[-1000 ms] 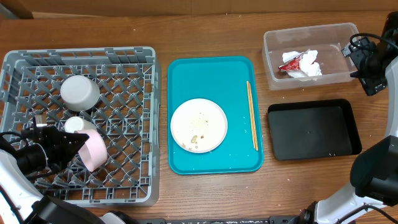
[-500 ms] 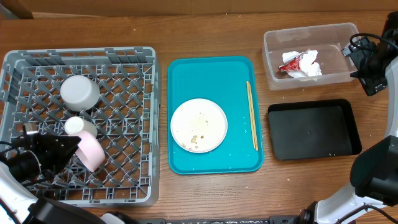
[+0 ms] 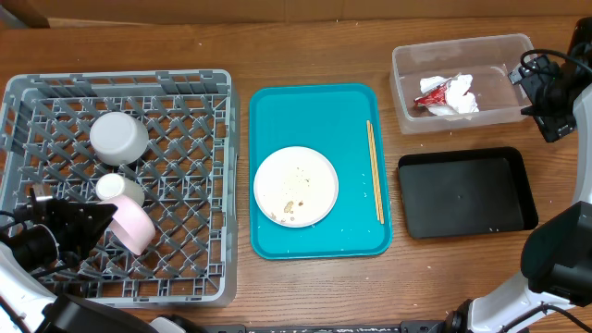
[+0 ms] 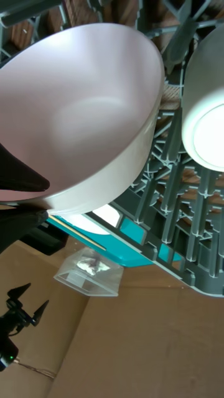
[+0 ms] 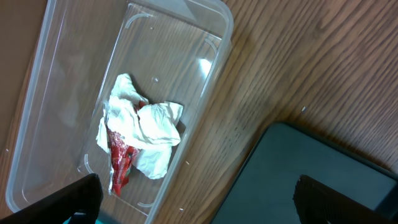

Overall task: Sort waste into correct bins and load items into the dishwasher
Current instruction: 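Tilt the pink bowl upside down in the rack's lower-left with left gripper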

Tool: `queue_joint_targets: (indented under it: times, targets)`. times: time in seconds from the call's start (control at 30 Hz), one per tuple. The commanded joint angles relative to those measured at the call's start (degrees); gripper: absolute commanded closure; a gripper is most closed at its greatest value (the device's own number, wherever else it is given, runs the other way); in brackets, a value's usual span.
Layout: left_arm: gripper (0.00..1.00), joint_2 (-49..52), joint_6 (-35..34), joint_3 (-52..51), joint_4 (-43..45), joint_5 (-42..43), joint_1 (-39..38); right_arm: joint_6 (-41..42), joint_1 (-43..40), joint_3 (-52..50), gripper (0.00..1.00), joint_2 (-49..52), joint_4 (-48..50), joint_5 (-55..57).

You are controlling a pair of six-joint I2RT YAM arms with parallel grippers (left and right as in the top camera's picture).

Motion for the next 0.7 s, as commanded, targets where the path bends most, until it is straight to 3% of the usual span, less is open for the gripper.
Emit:
queue_joint_targets:
  times: [0.0, 0.67]
  targets:
    - [0.88, -0.17, -0.66, -0.42, 0.04, -7.61, 1.75, 0.07, 0.26, 0.13, 0.00, -0.59, 0.33, 0.11]
    - [0.85, -0.17, -2.19, -0.39, -0.68, -5.55, 6.12, 0.07, 0.26, 0.13, 0.00, -0.59, 0.33, 0.11]
